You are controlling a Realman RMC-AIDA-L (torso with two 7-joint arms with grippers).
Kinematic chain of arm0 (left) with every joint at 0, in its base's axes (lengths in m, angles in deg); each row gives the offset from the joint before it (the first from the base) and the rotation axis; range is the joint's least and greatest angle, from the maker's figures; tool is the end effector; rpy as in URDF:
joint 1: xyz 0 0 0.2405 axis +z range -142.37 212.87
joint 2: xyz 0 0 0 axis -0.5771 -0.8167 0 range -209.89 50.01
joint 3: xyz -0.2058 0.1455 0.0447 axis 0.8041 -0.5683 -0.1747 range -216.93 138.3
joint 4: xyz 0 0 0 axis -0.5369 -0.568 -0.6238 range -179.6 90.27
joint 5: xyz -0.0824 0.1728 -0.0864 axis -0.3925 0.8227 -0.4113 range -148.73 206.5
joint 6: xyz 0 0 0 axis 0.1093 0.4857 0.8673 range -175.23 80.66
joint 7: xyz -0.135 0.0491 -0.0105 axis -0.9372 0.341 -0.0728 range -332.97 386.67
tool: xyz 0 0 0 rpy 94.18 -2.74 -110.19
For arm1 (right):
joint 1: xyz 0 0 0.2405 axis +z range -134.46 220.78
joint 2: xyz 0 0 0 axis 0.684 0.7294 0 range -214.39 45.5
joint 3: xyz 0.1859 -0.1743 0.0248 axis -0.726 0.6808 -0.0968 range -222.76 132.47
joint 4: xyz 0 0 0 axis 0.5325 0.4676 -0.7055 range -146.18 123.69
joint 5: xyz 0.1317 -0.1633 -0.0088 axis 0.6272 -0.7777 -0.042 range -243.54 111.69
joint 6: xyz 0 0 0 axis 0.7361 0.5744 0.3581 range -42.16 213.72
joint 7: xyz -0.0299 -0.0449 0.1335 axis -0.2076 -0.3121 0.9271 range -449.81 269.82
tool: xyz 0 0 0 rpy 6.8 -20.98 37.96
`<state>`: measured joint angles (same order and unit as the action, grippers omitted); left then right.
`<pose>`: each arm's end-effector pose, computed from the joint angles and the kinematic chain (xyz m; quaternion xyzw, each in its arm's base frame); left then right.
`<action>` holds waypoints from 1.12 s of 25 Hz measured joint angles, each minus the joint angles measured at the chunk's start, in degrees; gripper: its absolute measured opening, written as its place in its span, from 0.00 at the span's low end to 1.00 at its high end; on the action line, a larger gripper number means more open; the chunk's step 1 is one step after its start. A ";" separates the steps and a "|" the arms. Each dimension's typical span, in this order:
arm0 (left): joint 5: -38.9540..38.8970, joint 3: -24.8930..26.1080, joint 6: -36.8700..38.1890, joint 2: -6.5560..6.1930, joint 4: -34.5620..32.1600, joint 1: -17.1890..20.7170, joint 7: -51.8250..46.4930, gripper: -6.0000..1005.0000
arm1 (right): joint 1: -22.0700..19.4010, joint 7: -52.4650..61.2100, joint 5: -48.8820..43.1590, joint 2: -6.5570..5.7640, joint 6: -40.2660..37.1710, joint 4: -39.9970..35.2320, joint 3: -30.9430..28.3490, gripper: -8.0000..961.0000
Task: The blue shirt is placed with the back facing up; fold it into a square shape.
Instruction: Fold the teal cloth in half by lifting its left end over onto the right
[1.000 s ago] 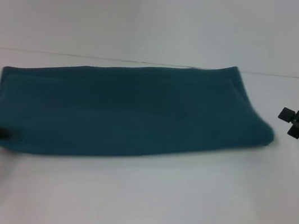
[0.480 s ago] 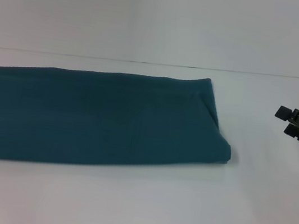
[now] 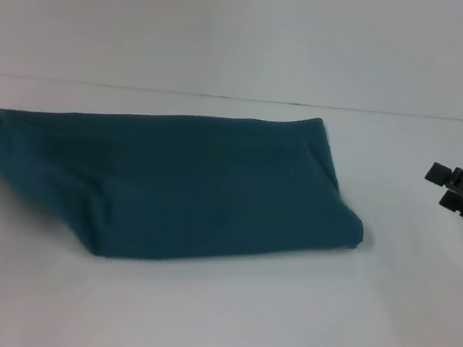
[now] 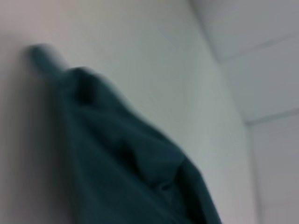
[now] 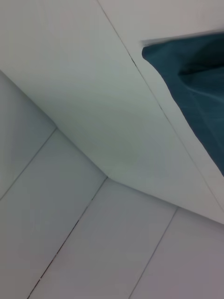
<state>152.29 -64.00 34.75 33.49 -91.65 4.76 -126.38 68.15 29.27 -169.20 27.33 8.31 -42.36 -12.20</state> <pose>-0.3113 0.3644 0.1034 -0.5977 -0.7155 -0.3187 0.1709 0.3349 0.3410 0.0693 -0.6905 0.5918 0.3630 0.2031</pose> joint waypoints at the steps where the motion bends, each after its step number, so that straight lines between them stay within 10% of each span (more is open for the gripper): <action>1: -0.08 -0.14 0.72 -0.06 -0.52 -1.26 -0.43 0.13 | 0.00 -0.03 0.00 0.02 -0.01 0.00 0.09 0.98; 13: -0.33 -4.66 3.51 -0.41 -1.45 -15.39 -2.65 0.15 | -0.06 -0.26 0.00 0.05 -0.05 -0.01 0.19 0.98; 28: -1.93 -18.96 -11.36 8.45 9.01 -27.14 4.43 0.19 | -0.04 -1.02 -0.56 -0.03 0.45 1.56 0.35 0.98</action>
<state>150.36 -82.96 23.39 41.94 -82.64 -22.38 -121.96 68.11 28.25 -169.76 27.30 8.76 -40.80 -11.85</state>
